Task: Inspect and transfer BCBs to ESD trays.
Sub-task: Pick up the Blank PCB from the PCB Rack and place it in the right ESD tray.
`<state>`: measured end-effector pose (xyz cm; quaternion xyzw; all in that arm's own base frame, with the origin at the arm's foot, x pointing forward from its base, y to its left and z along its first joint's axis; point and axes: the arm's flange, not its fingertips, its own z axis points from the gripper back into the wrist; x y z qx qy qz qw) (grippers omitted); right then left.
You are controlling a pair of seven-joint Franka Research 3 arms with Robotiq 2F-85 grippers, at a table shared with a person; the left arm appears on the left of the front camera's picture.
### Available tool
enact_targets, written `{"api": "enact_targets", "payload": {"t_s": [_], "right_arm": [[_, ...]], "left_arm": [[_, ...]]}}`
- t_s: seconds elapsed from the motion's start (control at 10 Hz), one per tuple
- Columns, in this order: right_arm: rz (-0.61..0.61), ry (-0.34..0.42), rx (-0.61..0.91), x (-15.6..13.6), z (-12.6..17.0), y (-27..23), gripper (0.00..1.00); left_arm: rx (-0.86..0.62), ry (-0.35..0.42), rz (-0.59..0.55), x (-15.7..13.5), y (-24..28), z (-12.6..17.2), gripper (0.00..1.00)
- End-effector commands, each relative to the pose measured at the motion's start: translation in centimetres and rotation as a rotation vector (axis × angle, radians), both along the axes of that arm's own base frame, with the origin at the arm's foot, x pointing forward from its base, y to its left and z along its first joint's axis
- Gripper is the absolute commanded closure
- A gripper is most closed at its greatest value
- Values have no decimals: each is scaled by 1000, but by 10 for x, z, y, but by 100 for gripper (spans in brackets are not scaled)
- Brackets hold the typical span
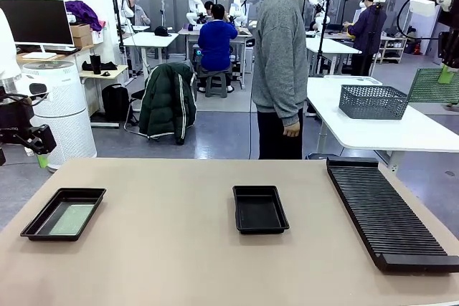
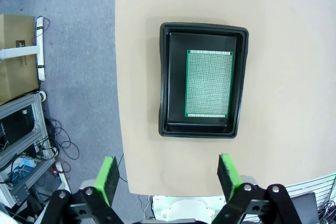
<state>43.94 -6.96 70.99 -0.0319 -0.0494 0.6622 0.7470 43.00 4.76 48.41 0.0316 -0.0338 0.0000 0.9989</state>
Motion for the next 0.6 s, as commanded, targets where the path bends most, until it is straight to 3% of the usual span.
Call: {"api": "enact_targets", "payload": {"t_s": [0.0,0.5], "right_arm": [[0,0,0,0,0,0,98],[-412,73,163,-28,-48,44,98]], "left_arm": [[-15,0,3,0,0,-1,0],[-15,0,3,0,0,-1,0]]}}
